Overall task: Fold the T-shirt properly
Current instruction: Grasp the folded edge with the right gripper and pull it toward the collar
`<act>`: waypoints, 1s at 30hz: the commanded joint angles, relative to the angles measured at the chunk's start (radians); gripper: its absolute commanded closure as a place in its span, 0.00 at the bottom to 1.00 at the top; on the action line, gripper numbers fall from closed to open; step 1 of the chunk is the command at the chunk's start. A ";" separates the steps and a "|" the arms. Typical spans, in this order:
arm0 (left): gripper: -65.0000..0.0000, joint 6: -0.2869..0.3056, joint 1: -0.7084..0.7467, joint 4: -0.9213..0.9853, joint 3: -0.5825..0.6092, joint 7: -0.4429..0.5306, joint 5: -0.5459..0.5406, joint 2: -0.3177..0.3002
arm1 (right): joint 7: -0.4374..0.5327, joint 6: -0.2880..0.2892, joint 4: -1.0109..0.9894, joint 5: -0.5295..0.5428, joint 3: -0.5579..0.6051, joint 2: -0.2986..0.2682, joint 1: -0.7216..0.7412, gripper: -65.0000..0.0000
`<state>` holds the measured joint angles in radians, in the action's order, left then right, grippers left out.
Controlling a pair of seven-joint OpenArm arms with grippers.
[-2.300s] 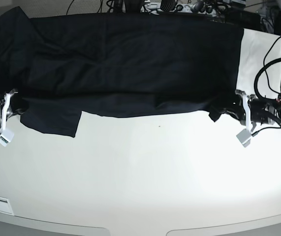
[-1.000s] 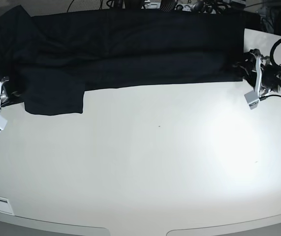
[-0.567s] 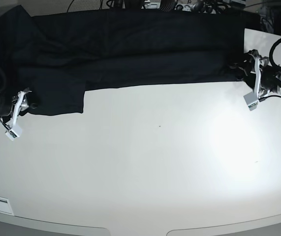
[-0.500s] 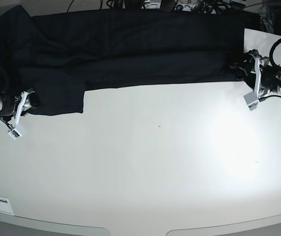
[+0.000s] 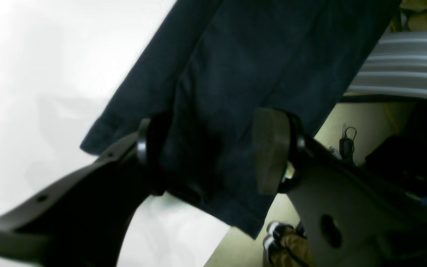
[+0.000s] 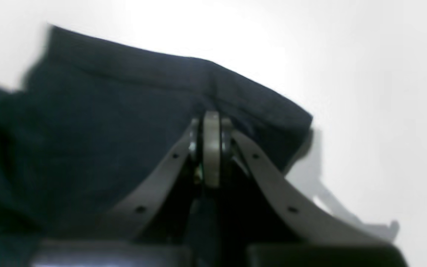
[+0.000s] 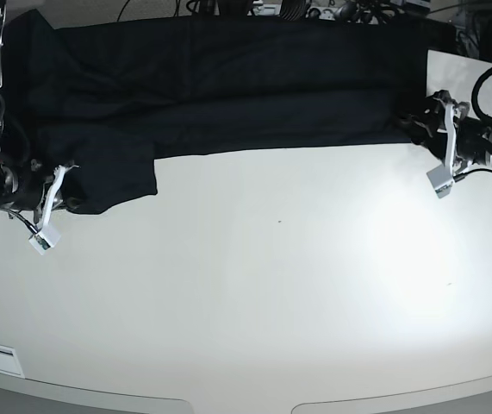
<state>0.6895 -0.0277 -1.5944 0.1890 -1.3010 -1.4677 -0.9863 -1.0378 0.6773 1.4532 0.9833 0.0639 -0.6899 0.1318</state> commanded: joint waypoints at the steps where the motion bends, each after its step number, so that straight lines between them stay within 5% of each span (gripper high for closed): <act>1: 0.44 0.009 -0.014 -0.009 -0.013 0.005 -0.016 -0.028 | -0.006 0.021 0.040 0.080 -0.019 -0.029 0.023 1.00; 7: 0.44 0.009 -0.014 -0.009 -0.013 0.067 -0.002 -0.028 | -0.311 0.021 0.188 0.493 -0.052 -0.077 -0.002 1.00; 22: 0.44 0.009 -0.014 -0.008 -0.013 0.116 0.020 -0.028 | -0.358 0.021 0.539 0.500 -0.052 -0.221 -0.348 1.00; 30: 0.44 0.009 -0.014 -0.008 -0.013 0.116 0.019 -0.028 | -0.358 0.021 0.554 0.496 -0.052 -0.324 -0.486 1.00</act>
<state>0.6895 -0.0273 -1.5936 0.1886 -1.1995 -1.4322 -0.9867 -1.4010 0.6968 1.9965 1.4647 0.0235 -0.9916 -0.3569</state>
